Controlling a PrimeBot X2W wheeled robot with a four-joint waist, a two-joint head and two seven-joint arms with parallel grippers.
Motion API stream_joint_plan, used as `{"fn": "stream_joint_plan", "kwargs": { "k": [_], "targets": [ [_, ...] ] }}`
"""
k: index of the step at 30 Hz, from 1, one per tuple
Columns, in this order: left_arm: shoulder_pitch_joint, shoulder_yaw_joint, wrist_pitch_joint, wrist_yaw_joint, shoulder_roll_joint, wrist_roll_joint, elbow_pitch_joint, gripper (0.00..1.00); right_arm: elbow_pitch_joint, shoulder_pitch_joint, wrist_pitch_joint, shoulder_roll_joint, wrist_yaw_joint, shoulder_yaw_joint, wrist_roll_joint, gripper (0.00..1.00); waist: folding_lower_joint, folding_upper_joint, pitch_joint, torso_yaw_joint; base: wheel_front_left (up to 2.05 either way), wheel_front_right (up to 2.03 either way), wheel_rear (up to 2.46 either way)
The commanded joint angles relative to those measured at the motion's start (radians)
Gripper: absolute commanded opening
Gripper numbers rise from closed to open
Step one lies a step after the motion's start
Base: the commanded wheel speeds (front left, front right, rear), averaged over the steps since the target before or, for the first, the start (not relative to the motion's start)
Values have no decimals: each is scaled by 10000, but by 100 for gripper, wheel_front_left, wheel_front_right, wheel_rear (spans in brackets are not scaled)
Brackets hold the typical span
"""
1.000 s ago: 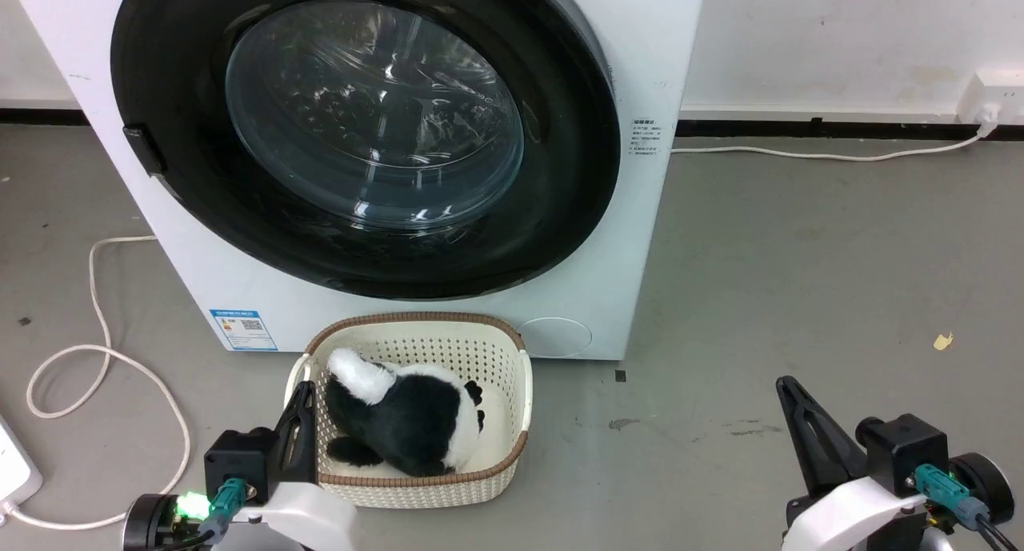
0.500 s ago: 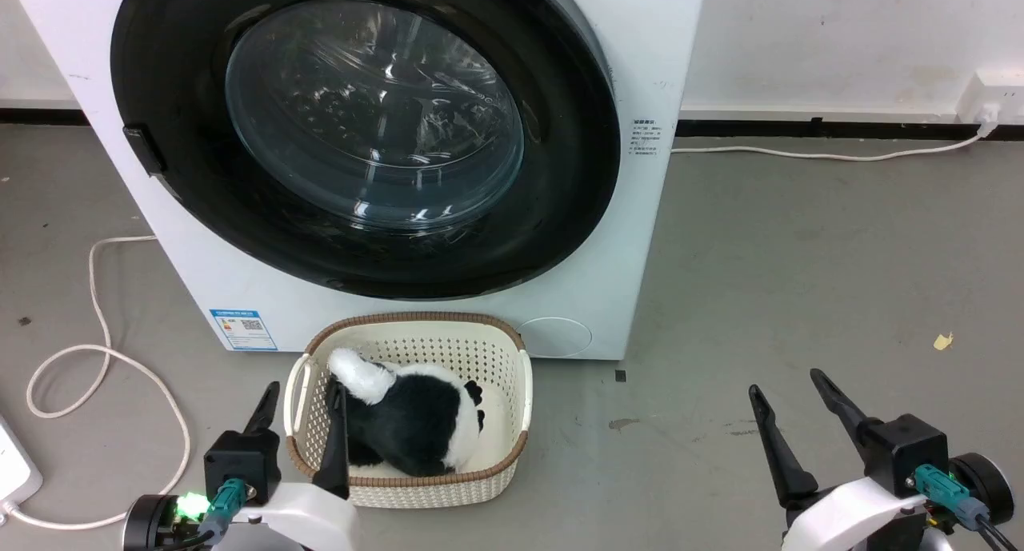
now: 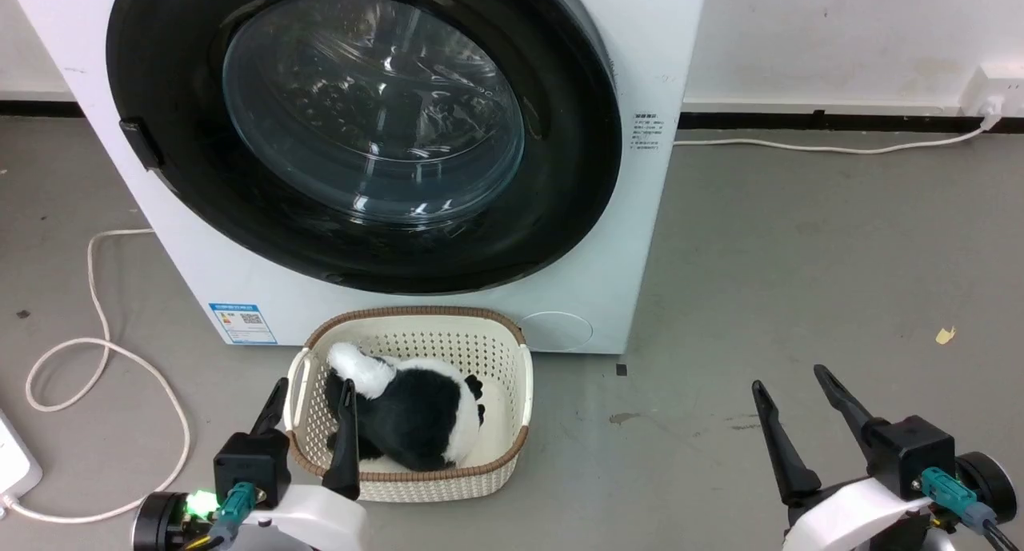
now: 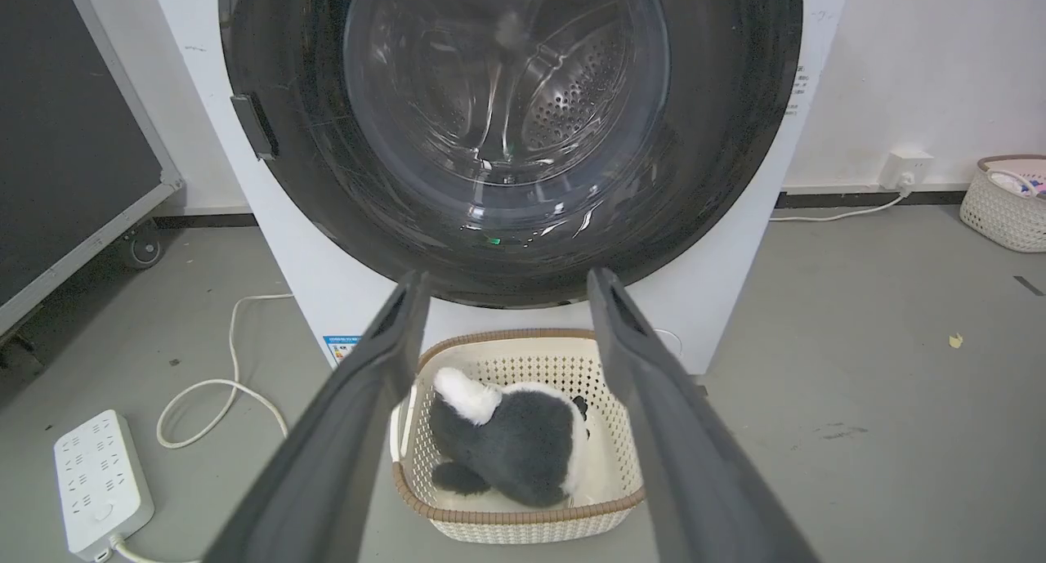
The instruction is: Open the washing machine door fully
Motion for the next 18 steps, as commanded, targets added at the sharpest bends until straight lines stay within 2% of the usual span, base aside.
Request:
{"fn": "stream_joint_plan", "kwargs": {
  "k": [1, 18],
  "targets": [
    [-47, -62, -104, 89, 2, -19, -55, 100, -38, -9, -110, -2, -3, 15, 56, 100, 0, 0, 37, 27, 0, 0, 0],
    [-575, -543, -459, 373, 3, -96, -265, 100, -347, -808, -436, -717, -5, -152, 245, 100, 0, 0, 920, 509, 0, 0, 0]
  ]
}}
